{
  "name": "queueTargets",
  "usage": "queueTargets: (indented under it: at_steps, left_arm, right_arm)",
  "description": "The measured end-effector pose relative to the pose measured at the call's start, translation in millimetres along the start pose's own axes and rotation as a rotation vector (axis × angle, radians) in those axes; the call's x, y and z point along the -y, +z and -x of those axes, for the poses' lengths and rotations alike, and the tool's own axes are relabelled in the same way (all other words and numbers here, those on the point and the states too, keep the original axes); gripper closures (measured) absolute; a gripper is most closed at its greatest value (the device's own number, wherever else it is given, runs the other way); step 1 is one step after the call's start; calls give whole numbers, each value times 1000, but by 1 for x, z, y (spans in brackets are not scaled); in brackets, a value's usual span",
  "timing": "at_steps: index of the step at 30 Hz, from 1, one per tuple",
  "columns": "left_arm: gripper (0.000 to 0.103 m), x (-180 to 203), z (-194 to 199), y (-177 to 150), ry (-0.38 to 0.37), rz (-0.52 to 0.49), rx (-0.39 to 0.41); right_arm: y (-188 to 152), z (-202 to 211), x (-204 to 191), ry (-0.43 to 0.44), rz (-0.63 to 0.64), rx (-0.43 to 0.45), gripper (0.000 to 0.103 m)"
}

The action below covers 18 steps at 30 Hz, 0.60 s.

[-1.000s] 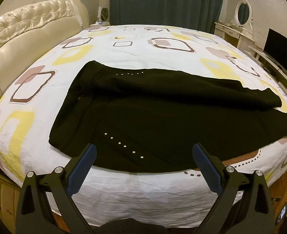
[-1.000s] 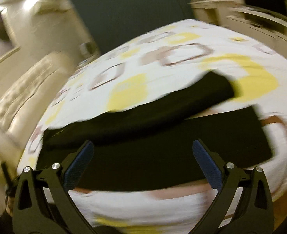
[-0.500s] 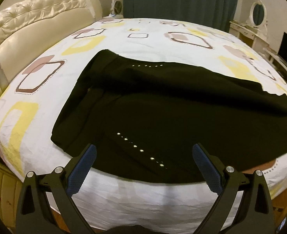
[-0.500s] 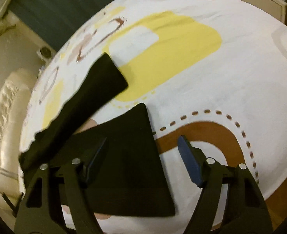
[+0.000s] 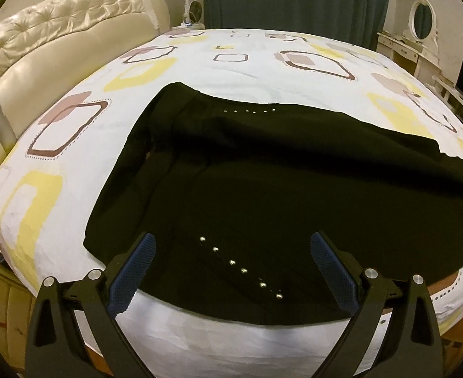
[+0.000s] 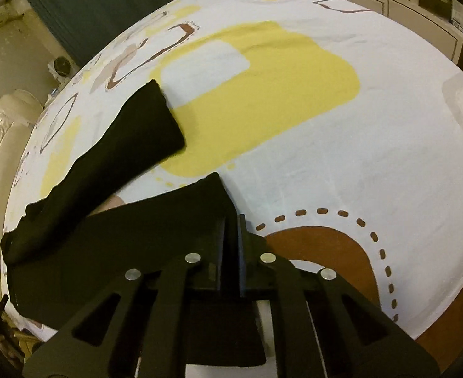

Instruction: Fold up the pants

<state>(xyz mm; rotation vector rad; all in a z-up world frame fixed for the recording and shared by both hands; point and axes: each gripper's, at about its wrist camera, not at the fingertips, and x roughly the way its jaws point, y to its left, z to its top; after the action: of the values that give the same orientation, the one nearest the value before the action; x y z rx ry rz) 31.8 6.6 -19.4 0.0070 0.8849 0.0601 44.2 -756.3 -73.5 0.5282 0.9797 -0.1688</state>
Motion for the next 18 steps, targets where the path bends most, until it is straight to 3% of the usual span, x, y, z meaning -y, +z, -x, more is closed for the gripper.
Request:
queueTargets:
  at_steps: [2,4,6,8,11,18]
  left_arm:
    - [5,-4,-2,2,-3,-11,-2]
    - [5,-13,-3,7,-1,-29,6]
    - [5,-24,-3,14,-11,-37,6]
    - [5,-35,-5,22,-14,-38,8]
    - [5,-57,-15,42,-44,-49,-20]
    - [5,-90,-48,107,-176,-69,-72]
  right_arm:
    - [2,5,1,-5,-32,6,90]
    - [3,21,-8,-98,-9,61,75]
    - [5,36,-24,-122,14,123,54]
    - [7,48,-50,-64,35,175,51]
    - [8,49,-105,75,104,180,43]
    - [-6,-6,-263,282,398,17,39]
